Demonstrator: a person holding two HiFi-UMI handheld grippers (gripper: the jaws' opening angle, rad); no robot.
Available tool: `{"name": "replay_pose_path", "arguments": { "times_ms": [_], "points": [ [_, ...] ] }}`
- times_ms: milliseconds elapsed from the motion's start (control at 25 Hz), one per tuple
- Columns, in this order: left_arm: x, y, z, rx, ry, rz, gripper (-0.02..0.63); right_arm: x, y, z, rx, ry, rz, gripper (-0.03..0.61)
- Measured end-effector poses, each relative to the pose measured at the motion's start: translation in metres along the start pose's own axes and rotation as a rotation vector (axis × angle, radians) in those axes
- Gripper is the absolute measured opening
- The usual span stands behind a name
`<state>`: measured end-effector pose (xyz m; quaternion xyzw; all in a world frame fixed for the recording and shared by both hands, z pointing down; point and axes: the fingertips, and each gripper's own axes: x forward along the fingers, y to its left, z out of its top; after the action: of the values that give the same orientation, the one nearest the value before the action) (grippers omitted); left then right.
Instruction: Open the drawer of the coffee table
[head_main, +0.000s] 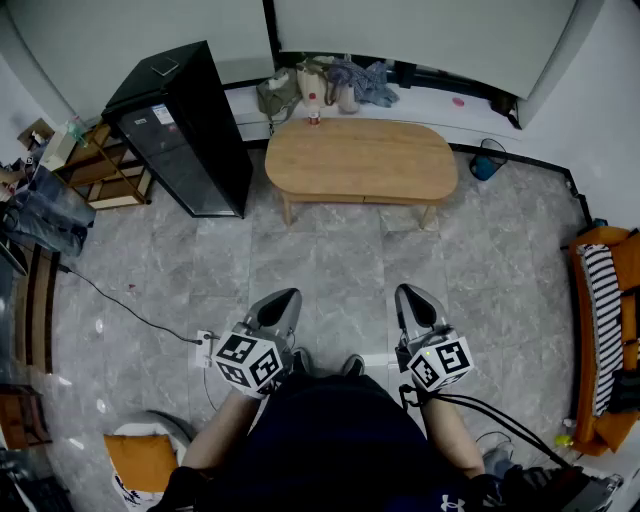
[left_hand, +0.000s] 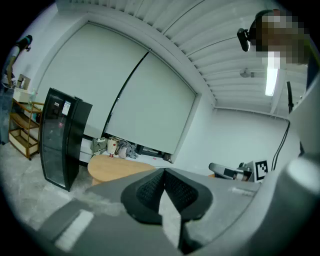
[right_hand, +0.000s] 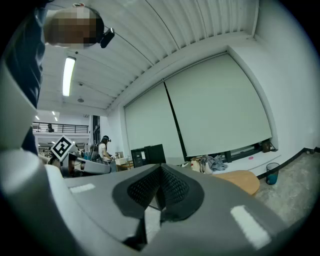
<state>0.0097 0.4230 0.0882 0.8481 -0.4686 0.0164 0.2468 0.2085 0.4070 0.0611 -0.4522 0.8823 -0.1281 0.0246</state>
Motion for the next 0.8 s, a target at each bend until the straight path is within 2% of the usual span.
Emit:
{"name": "replay_pose_path", "arguments": {
  "times_ms": [280, 560, 800],
  "points": [
    [0.015, -0.014, -0.005, 0.002, 0.007, 0.012, 0.002, -0.006, -0.018, -0.001, 0.016, 0.005, 0.014, 0.002],
    [0.026, -0.027, -0.018, -0.008, 0.008, 0.058, 0.002, -0.011, -0.042, -0.016, 0.078, 0.021, 0.058, 0.003],
    [0.011, -0.001, -0.031, -0.047, 0.028, 0.129, 0.002, 0.010, -0.038, -0.035, 0.091, 0.074, 0.091, 0.003]
  ]
}}
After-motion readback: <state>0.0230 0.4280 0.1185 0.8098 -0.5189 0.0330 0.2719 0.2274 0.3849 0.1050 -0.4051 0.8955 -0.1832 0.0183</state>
